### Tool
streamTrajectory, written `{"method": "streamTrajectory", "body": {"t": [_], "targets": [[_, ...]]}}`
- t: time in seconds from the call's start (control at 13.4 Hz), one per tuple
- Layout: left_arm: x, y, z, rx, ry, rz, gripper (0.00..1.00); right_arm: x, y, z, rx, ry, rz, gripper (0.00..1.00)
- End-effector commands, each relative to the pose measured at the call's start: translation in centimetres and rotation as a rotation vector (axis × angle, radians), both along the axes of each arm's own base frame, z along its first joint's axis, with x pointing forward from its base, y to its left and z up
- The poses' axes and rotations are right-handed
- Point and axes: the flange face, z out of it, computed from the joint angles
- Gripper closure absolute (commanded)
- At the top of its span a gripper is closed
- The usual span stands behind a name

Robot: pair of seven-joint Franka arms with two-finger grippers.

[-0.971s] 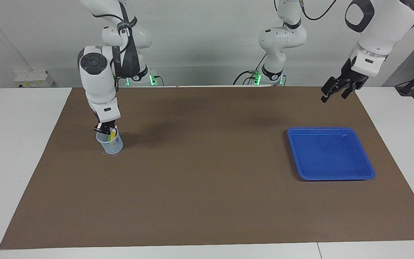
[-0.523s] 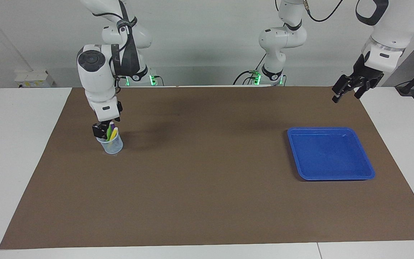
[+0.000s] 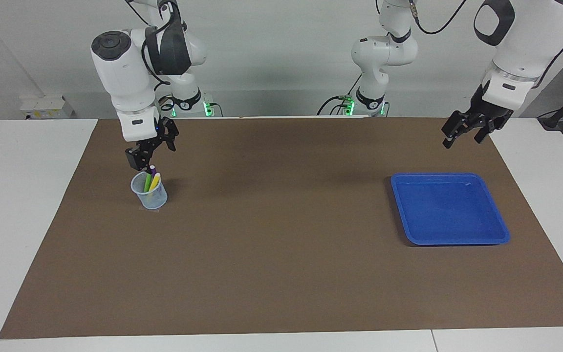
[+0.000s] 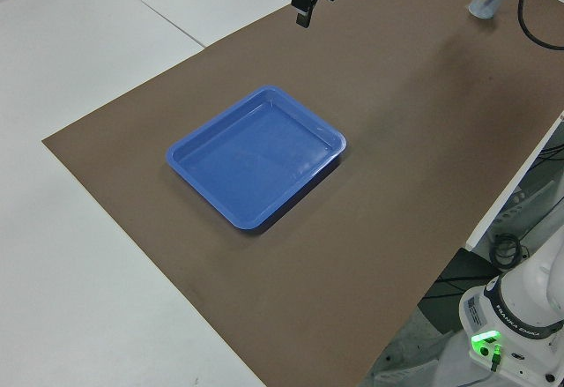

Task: Transfer and insert pens with both arms
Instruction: 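Lower the yellow pen into the cup with the right gripper, then open the right gripper to release the yellow pen in the cup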

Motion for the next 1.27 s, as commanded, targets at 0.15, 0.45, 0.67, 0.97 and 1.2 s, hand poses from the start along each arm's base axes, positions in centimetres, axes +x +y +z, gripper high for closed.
{"method": "streamTrajectory", "body": {"t": [0.15, 0.45, 0.67, 0.97, 1.2], "targets": [[1.5, -0.1, -2.0, 0.016, 0.032, 0.001, 0.0, 2.9, 4.5, 2.9, 0.027, 0.014, -0.179, 0.0], [1.2, 0.1, 2.7, 0.012, 0.007, 0.004, 0.0, 4.4, 4.3, 3.2, 0.023, 0.067, -0.312, 0.0], [0.5, 1.3, 3.4, 0.013, 0.005, 0.023, 0.0, 3.9, 4.6, 4.1, 0.024, 0.053, -0.454, 0.0], [-0.3, 1.2, 4.3, 0.015, 0.002, 0.021, 0.0, 2.9, 5.4, 4.7, 0.022, 0.043, -0.442, 0.0], [-1.0, 0.7, 3.1, 0.016, 0.022, 0.003, 0.0, 2.9, 4.9, 4.7, 0.025, 0.035, -0.449, 0.0]]}}
